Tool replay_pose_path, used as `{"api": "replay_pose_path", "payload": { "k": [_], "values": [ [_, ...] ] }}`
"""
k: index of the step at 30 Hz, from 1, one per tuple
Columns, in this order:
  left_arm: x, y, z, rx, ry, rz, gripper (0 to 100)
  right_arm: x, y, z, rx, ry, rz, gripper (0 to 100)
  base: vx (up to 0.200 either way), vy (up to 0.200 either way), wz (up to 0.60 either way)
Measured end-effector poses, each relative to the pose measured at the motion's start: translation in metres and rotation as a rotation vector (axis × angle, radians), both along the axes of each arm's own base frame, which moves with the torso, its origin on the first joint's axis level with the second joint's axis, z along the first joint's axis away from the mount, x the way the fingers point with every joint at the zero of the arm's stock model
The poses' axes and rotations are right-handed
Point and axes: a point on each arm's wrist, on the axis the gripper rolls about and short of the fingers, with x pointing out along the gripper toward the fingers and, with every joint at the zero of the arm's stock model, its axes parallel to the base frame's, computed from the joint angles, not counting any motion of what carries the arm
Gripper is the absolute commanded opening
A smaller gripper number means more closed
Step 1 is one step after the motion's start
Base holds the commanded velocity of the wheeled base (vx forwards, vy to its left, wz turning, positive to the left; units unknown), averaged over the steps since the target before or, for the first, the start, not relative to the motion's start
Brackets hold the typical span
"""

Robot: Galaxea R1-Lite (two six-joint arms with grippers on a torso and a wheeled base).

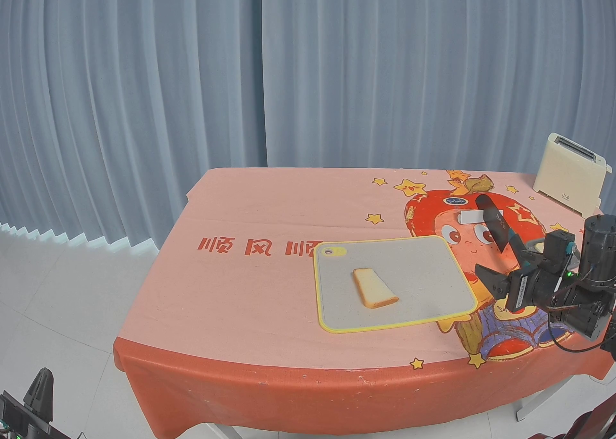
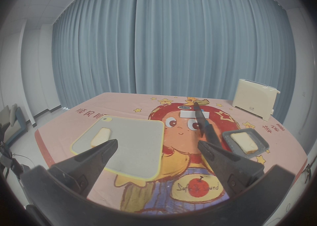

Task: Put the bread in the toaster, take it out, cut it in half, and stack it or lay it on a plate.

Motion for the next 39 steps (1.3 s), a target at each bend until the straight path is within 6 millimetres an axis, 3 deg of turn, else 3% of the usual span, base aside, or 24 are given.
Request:
{"api": "replay_pose_path", "payload": {
  "k": [15, 25, 39],
  "values": [
    [0.000, 0.000, 0.000, 0.001, 0.000, -0.002, 0, -0.006, 0.011, -0.003, -0.002, 0.011, 0.062, 100, 0.000, 0.000, 0.00],
    [0.000, 0.000, 0.000, 0.001, 0.000, -0.002, 0, -0.015, 0.034, -0.001, 0.019, 0.014, 0.171, 100, 0.000, 0.000, 0.00],
    [0.000, 0.000, 0.000, 0.001, 0.000, -0.003, 0, 0.009, 0.062, 0.014, -0.015, 0.025, 0.216, 100, 0.000, 0.000, 0.00]
  ]
}}
